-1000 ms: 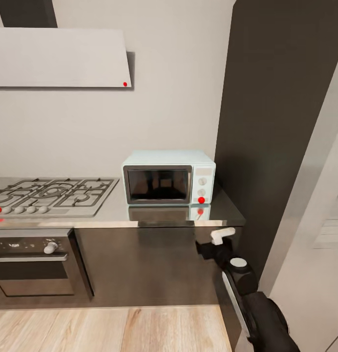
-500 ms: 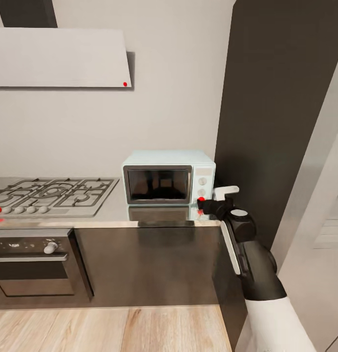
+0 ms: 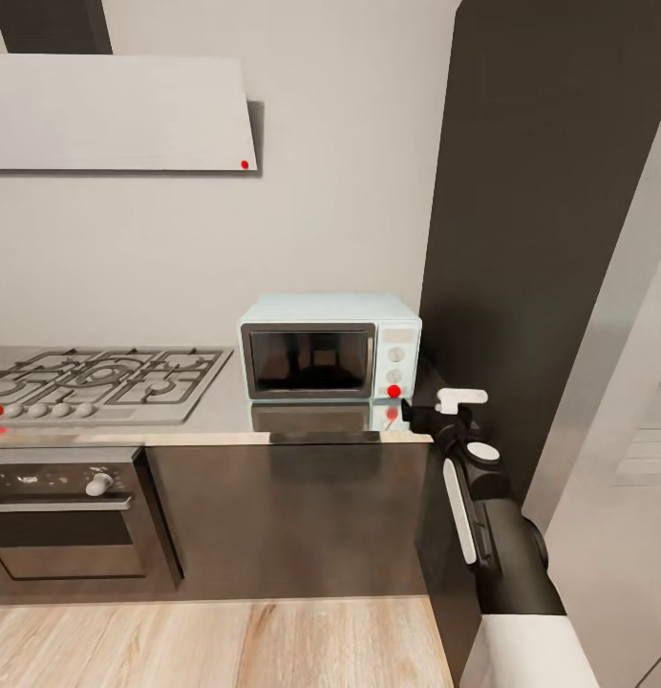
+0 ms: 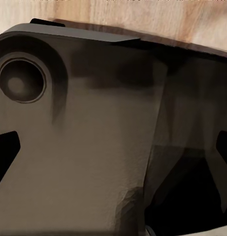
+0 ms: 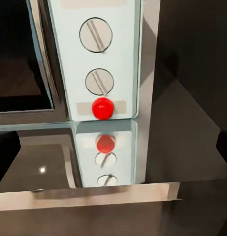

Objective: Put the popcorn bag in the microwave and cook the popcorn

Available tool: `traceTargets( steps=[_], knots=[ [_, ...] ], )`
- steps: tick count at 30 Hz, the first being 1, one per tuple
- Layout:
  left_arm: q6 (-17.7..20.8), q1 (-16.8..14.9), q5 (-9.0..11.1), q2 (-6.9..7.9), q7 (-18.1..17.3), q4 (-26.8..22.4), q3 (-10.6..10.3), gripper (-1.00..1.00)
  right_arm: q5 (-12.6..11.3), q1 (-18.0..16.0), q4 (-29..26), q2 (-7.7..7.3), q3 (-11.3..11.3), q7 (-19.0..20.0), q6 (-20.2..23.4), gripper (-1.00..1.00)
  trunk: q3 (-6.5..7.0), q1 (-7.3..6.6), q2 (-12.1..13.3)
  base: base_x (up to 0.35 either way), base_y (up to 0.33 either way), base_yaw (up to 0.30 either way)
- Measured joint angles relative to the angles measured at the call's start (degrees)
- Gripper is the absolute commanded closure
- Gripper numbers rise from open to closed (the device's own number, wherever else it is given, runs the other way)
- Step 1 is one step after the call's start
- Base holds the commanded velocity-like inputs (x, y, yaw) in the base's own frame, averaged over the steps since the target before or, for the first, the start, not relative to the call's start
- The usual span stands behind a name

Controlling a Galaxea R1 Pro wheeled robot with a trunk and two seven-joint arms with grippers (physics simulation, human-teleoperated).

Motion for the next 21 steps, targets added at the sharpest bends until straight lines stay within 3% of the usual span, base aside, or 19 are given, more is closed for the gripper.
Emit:
traceTargets(
  steps=[11, 21],
  knots=[
    [-0.1, 0.0, 0.0, -0.08, 0.0, -0.1, 0.0, -1.00, -0.1, 0.0, 0.4, 0.09, 0.1, 0.2, 0.0, -1.00, 0.00, -0.01, 0.0, 0.017, 0.000, 0.000],
    [-0.1, 0.0, 0.0, -0.01, 0.0, -0.1, 0.0, -1.00, 0.2, 0.0, 2.6, 0.09, 0.5, 0.3, -0.3, -1.00, 0.00, -0.03, 0.0, 0.288, 0.000, 0.000]
  ],
)
